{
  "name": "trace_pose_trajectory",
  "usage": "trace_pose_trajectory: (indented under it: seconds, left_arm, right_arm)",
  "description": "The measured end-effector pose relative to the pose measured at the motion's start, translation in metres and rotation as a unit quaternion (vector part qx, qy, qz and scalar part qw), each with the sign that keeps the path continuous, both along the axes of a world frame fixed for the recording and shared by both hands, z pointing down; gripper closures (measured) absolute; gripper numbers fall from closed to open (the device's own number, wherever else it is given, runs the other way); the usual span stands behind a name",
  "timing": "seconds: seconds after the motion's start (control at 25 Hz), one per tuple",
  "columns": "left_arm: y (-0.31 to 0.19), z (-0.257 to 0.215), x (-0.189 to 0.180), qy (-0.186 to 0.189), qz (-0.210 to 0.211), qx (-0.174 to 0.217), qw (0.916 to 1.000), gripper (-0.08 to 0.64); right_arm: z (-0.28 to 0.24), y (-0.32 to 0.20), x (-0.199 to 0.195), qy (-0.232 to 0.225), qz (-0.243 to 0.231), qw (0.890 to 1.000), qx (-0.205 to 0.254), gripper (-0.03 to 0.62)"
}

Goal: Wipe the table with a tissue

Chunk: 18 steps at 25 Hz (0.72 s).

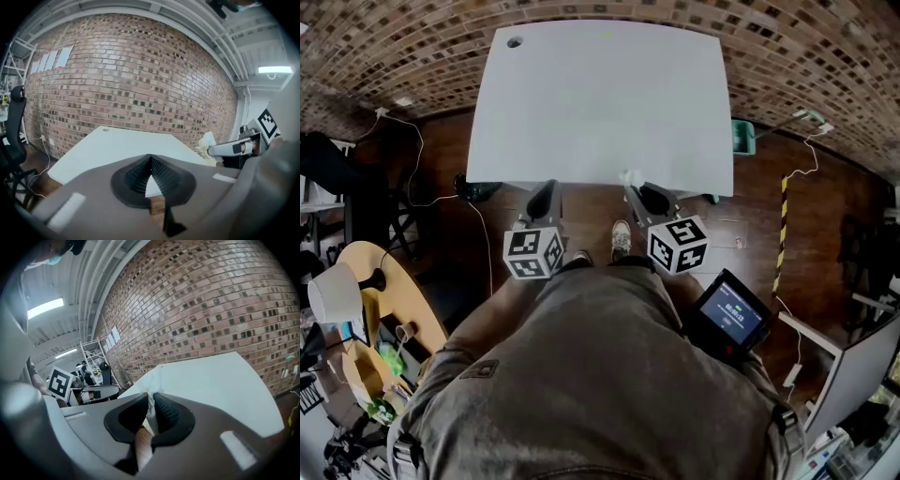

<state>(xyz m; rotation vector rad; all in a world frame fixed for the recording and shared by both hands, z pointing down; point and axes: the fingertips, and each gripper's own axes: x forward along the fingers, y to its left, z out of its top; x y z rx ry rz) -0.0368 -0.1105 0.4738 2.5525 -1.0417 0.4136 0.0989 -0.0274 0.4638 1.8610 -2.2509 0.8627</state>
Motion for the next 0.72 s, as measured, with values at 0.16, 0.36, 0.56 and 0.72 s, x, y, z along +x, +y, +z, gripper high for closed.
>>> trace_pose_trajectory:
  seconds: [0.16, 0.36, 0.56, 0.72]
  left_arm:
    - [0.008, -0.008, -0.022, 0.025, 0.016, -0.004, 0.9996, 0.558]
    - [0.03, -0.01, -0.039, 0.042, 0.047, -0.017, 0.9979, 0.558]
    - [0.053, -0.009, -0.051, 0.048, 0.069, -0.026, 0.9961, 0.558]
    - [0.069, -0.011, -0.057, 0.049, 0.072, -0.029, 0.9958, 0.558]
  right_arm:
    - [-0.01, 0.019, -0.022, 0.004, 0.028, 0.999, 0.015, 0.546]
    - [-0.012, 0.052, -0.039, 0.003, 0.067, 0.998, 0.02, 0.546]
    - [-0.009, 0.086, -0.044, -0.01, 0.104, 0.994, 0.031, 0.548]
    - [-0.013, 0.108, -0.047, -0.016, 0.122, 0.992, 0.041, 0.548]
